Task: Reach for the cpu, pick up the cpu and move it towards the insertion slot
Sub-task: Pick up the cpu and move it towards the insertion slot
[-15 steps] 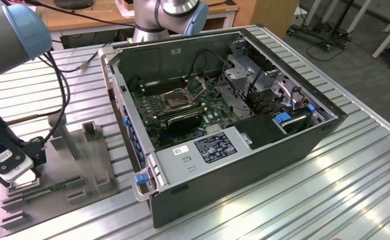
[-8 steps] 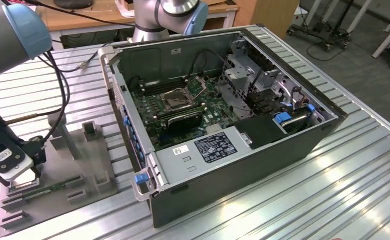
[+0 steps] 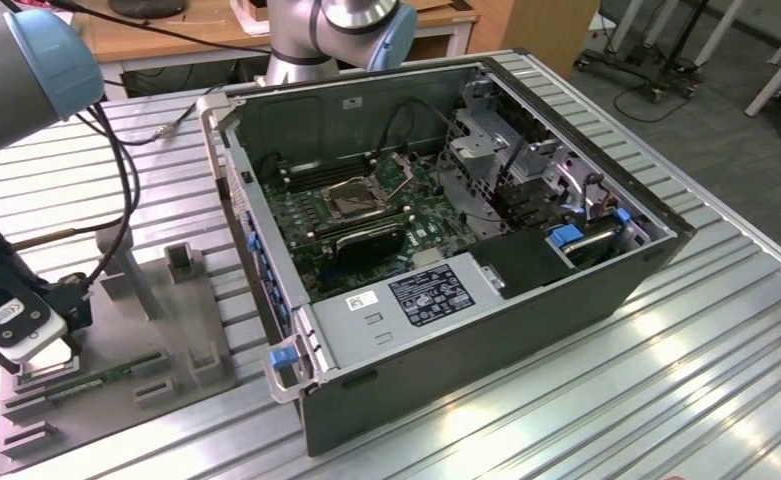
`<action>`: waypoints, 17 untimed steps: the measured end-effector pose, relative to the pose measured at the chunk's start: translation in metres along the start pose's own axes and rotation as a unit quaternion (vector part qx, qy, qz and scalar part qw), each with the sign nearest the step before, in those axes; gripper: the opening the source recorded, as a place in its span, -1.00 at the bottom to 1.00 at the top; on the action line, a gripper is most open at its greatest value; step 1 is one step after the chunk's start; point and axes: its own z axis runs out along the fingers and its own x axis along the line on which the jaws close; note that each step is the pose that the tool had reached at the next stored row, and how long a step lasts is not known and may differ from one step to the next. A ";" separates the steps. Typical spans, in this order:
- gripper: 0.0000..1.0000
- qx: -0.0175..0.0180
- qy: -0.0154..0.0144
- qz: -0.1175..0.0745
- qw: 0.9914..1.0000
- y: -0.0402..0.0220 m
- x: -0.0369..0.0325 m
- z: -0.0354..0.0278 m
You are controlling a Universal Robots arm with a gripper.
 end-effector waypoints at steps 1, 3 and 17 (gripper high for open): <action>0.22 0.000 0.000 0.000 1.000 0.0000 0.0000 0.0000; 0.22 0.000 0.000 0.000 1.000 0.0000 0.0000 0.0001; 0.08 0.000 0.000 0.000 1.000 0.0000 -0.0001 0.0004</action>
